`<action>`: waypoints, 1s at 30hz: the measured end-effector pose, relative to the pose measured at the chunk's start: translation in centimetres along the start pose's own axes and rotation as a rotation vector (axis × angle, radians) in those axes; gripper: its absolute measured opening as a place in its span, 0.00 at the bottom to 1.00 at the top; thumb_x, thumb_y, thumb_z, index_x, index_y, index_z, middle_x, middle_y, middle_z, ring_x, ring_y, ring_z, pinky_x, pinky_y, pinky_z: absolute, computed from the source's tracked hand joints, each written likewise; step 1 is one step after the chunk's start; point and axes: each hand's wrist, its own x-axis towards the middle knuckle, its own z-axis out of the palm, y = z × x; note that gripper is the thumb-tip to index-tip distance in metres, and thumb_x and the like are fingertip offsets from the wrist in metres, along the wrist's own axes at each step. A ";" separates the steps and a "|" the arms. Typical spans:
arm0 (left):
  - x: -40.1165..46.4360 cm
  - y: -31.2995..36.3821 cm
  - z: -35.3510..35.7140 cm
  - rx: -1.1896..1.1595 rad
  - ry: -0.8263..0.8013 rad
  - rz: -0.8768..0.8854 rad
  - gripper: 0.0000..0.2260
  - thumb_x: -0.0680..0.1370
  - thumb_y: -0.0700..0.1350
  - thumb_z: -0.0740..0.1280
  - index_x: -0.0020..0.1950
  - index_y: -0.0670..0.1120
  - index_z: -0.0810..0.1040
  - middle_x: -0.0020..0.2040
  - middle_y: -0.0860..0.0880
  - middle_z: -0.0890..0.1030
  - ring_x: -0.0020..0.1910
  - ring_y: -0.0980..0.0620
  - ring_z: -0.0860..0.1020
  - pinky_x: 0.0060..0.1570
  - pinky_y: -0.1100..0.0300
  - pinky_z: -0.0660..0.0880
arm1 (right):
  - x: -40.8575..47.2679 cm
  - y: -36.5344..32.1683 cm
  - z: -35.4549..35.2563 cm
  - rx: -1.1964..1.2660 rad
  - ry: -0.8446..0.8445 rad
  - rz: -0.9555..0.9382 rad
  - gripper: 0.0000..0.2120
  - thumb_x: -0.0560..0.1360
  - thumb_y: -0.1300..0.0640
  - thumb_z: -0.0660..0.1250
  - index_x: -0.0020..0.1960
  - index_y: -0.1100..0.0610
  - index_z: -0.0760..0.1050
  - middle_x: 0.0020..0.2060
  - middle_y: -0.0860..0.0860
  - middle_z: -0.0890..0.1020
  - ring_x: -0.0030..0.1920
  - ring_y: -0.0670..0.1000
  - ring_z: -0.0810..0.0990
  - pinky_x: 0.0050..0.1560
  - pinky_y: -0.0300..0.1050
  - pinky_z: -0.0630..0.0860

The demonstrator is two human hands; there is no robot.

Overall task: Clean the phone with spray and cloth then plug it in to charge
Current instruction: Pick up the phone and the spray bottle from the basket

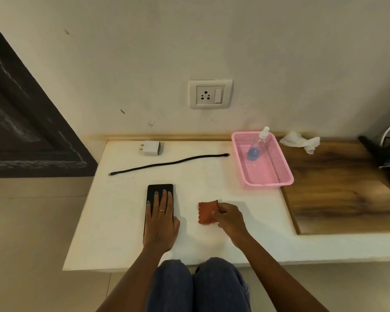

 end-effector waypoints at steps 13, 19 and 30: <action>0.8 1.5 -0.5 -0.061 0.082 -0.022 0.32 0.70 0.44 0.74 0.71 0.37 0.67 0.68 0.38 0.73 0.67 0.36 0.71 0.64 0.38 0.64 | -1.0 -0.7 -2.5 -0.223 0.379 -0.305 0.09 0.76 0.62 0.63 0.55 0.55 0.78 0.54 0.50 0.81 0.53 0.49 0.79 0.50 0.36 0.71; 1.3 1.3 -0.4 -0.199 0.185 -0.260 0.26 0.74 0.44 0.69 0.71 0.39 0.69 0.69 0.37 0.71 0.68 0.35 0.68 0.66 0.34 0.61 | 3.1 -4.6 -7.3 -0.192 0.766 -0.516 0.10 0.73 0.65 0.66 0.54 0.59 0.75 0.49 0.55 0.80 0.49 0.55 0.79 0.49 0.47 0.77; 1.1 2.7 -2.3 -0.323 0.072 -0.703 0.46 0.67 0.63 0.71 0.76 0.44 0.56 0.72 0.41 0.65 0.69 0.39 0.64 0.60 0.38 0.67 | 12.4 -6.0 -10.5 -0.289 0.717 -0.453 0.37 0.72 0.54 0.70 0.74 0.48 0.51 0.69 0.57 0.65 0.65 0.60 0.69 0.60 0.66 0.70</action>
